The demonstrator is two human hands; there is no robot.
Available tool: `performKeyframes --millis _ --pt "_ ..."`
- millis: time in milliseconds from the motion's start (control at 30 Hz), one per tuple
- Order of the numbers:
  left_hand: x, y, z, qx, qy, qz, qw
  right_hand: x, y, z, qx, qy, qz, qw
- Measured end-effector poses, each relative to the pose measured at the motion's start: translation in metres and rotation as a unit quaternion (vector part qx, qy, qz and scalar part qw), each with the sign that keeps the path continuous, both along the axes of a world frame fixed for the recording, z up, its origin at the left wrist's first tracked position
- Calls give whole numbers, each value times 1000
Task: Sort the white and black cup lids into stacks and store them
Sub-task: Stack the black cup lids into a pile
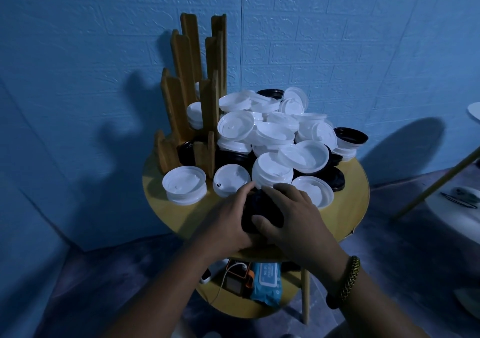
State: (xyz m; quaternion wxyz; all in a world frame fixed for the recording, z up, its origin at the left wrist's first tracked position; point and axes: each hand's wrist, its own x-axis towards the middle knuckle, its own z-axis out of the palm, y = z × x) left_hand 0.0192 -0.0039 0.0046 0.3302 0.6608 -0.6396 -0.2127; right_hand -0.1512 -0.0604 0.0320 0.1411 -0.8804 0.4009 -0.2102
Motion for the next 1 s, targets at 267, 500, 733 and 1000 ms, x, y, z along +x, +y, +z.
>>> performKeyframes --millis 267,500,733,1000 --pt "0 -1 -1 6 -2 0 1000 -1 -8 13 -22 71 12 997" --pt "0 -2 0 8 2 -2 1000 0 -2 14 -17 99 -23 995" --pt "1 -2 -1 2 -19 -5 1000 3 -5 6 -4 77 45 996" --pt "1 -1 -1 4 -6 -14 1000 4 1 6 -57 96 -22 993"
